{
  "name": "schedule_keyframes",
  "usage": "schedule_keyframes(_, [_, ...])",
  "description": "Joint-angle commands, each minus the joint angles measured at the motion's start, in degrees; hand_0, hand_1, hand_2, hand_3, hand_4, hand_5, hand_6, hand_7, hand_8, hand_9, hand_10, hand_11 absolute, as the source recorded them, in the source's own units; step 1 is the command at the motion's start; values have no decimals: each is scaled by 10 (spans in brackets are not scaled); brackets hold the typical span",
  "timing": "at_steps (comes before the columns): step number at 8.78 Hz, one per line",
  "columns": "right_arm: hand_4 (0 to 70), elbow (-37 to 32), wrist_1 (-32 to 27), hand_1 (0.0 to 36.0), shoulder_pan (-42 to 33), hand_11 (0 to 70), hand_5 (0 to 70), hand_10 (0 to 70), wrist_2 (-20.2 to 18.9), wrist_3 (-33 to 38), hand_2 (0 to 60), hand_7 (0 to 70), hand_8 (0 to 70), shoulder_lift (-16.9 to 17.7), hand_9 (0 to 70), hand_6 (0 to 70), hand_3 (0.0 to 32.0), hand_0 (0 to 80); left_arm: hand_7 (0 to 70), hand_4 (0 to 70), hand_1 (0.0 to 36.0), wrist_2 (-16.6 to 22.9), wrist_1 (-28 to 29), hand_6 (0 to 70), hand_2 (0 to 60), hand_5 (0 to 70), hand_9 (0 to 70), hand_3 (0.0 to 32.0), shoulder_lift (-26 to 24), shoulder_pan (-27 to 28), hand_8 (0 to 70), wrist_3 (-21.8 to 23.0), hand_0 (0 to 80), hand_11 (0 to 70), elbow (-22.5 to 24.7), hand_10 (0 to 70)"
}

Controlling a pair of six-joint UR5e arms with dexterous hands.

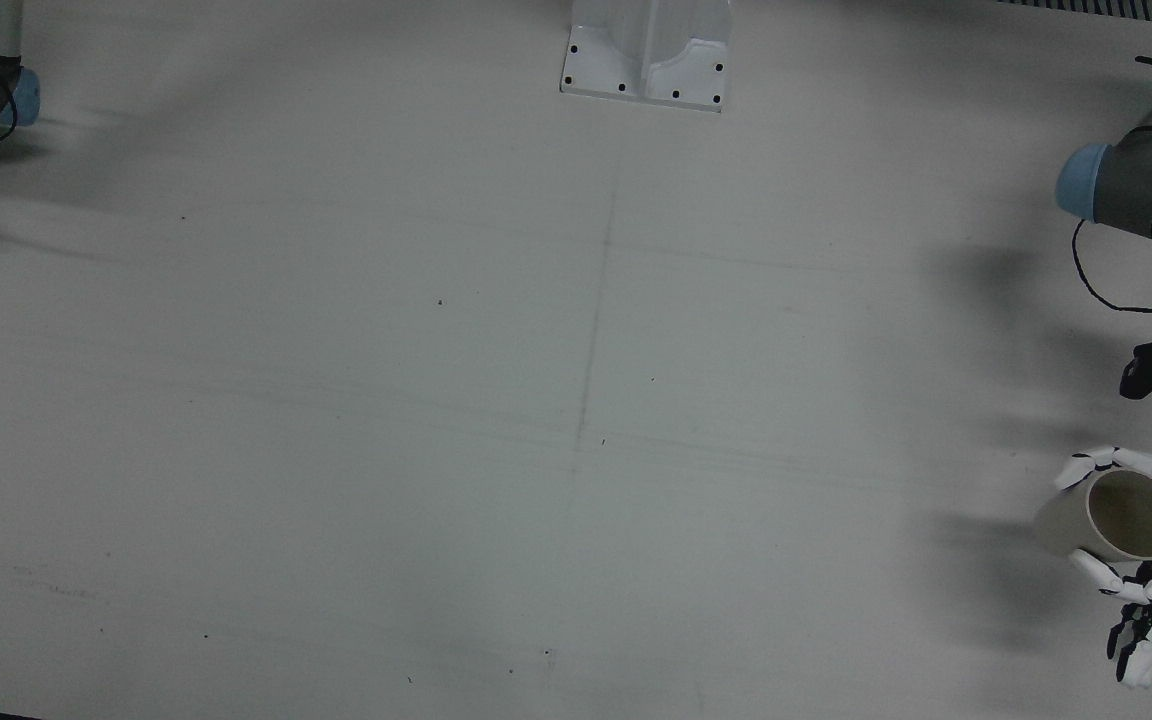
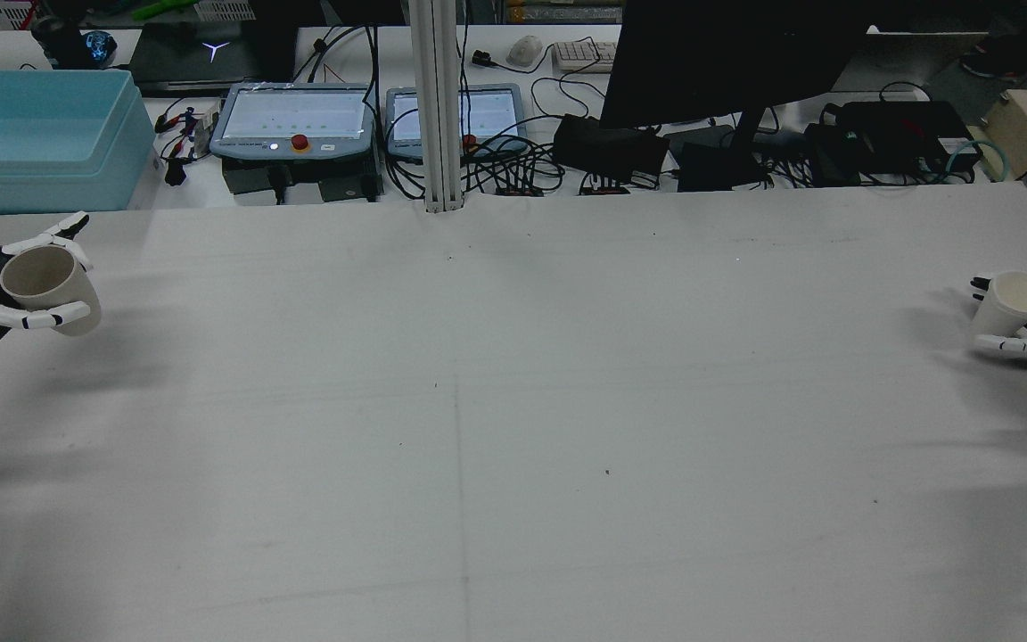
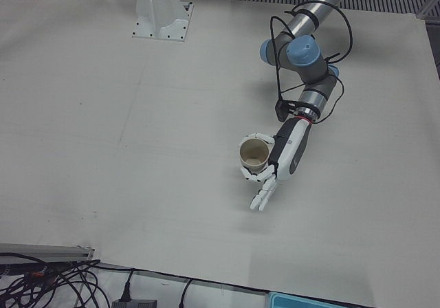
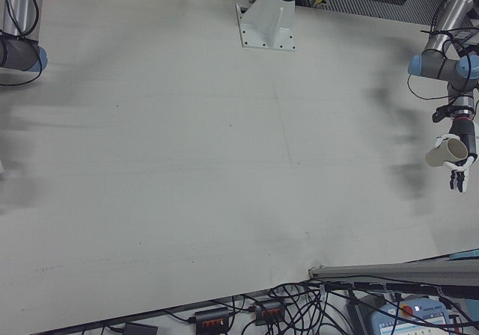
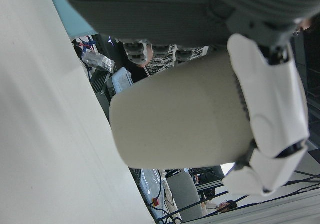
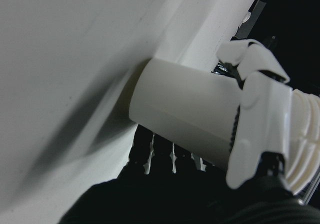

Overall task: Pour water
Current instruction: 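Carry both cups toward the table centre, raising the white cup higher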

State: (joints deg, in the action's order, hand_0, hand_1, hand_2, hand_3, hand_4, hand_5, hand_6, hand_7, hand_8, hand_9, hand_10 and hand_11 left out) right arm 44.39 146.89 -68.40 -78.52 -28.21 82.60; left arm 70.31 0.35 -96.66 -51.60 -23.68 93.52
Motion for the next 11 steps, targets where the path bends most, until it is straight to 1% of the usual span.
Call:
schedule_keyframes(1, [111, 0, 1, 304, -7, 603, 700, 415, 4, 2, 469, 539, 456, 4, 643, 319, 0, 605, 69, 337, 305, -4, -1, 57, 600, 464, 37, 0, 1, 0, 22, 0, 467, 79, 4, 42])
schedule_keyframes(2, [113, 3, 0, 305, -21, 652, 700, 448, 3, 7, 443, 548, 477, 5, 669, 338, 0, 622, 70, 337, 308, -4, -2, 57, 600, 465, 36, 0, 0, 0, 21, 0, 468, 79, 5, 42])
schedule_keyframes(3, [106, 5, 0, 314, -40, 666, 700, 457, 1, 23, 428, 522, 468, 6, 654, 330, 0, 640, 70, 339, 310, -4, -3, 58, 600, 466, 37, 0, -1, 0, 22, -1, 468, 79, 11, 42])
schedule_keyframes(4, [95, 10, 0, 328, -63, 642, 700, 438, -4, 39, 366, 471, 433, 5, 602, 300, 0, 734, 71, 340, 315, -4, -5, 59, 600, 471, 35, 0, -4, 0, 20, -1, 469, 77, 16, 41])
schedule_keyframes(5, [89, 23, 0, 345, -68, 618, 700, 420, -5, 50, 348, 447, 411, 4, 569, 286, 0, 797, 71, 339, 316, -3, -7, 59, 600, 472, 35, 0, -6, 2, 21, -3, 469, 78, 19, 41])
schedule_keyframes(6, [86, 69, 8, 359, -74, 589, 700, 398, -6, 53, 338, 432, 390, 5, 542, 276, 0, 800, 72, 341, 314, -3, -14, 60, 600, 472, 33, 0, -15, 6, 19, -8, 471, 78, 27, 41])
schedule_keyframes(7, [87, 136, 49, 360, -97, 567, 700, 380, -27, 51, 336, 429, 377, 13, 527, 272, 0, 800, 73, 341, 316, -4, -31, 60, 600, 473, 32, 0, -31, 28, 18, -7, 472, 78, 37, 41])
schedule_keyframes(8, [93, 233, 127, 360, -120, 549, 700, 365, -49, 40, 330, 437, 370, 17, 518, 276, 0, 800, 74, 342, 317, -4, -52, 61, 600, 475, 32, 0, -57, 44, 18, -8, 472, 78, 37, 41])
schedule_keyframes(9, [92, 345, 223, 360, -136, 537, 700, 355, -51, 13, 324, 439, 361, 17, 507, 276, 0, 800, 73, 342, 316, -4, -79, 60, 600, 473, 33, 0, -96, 66, 19, -12, 472, 79, 33, 42])
schedule_keyframes(10, [85, 429, 318, 360, -140, 533, 700, 351, -51, -11, 318, 431, 353, 18, 497, 272, 0, 800, 74, 341, 317, -10, -101, 60, 600, 472, 33, 0, -127, 82, 19, -22, 471, 80, 32, 42])
schedule_keyframes(11, [81, 483, 382, 360, -129, 530, 700, 349, -49, -30, 317, 423, 344, 5, 487, 269, 0, 800, 72, 338, 312, -11, -119, 59, 600, 469, 32, 0, -160, 98, 19, -40, 471, 79, 29, 42])
